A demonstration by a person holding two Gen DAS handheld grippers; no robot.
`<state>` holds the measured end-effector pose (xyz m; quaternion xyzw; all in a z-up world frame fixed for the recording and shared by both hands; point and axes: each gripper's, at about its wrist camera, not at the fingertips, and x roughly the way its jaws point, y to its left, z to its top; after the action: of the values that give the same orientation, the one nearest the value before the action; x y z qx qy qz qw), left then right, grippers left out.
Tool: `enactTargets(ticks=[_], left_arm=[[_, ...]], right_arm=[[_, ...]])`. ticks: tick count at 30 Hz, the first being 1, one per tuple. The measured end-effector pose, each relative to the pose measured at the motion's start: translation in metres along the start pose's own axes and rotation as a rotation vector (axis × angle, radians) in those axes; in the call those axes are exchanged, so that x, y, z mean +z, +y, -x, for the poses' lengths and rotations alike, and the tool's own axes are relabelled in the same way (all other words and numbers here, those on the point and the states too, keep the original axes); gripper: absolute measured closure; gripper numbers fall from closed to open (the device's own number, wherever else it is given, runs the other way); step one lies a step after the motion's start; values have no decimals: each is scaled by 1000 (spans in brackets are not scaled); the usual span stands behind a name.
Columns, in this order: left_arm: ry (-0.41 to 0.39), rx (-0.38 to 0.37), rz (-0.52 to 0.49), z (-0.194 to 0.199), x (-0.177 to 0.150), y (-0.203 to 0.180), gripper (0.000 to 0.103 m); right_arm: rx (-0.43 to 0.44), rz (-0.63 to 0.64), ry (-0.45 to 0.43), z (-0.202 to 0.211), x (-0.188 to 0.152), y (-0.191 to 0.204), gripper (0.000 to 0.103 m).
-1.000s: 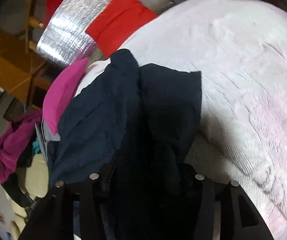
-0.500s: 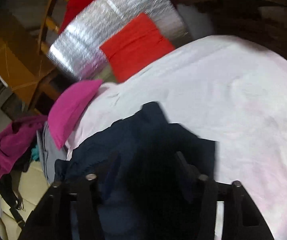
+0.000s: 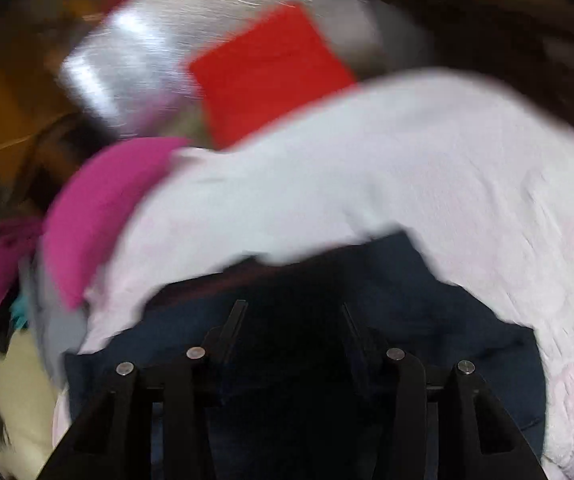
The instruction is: Fold large clothes
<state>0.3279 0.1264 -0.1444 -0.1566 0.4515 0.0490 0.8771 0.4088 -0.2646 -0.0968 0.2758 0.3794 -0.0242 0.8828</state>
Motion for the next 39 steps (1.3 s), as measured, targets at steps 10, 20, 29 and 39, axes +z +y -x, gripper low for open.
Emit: enactTargets(ticks=[10,20,29,39], left_arm=[[16,138,11,-5,1,21,19],[65,151,15,-20,3,23,19],[-40,89,-55,6,-1,4,19],[28,112,-124,-20,-15,-12,18]], right_arm=[[387,170,356,-88,-54,178,61],[622,-145,480,-141,-78,173,58],[356,-5,185,7,-50,48,53],[53,21,80,114,-121,-83,53]])
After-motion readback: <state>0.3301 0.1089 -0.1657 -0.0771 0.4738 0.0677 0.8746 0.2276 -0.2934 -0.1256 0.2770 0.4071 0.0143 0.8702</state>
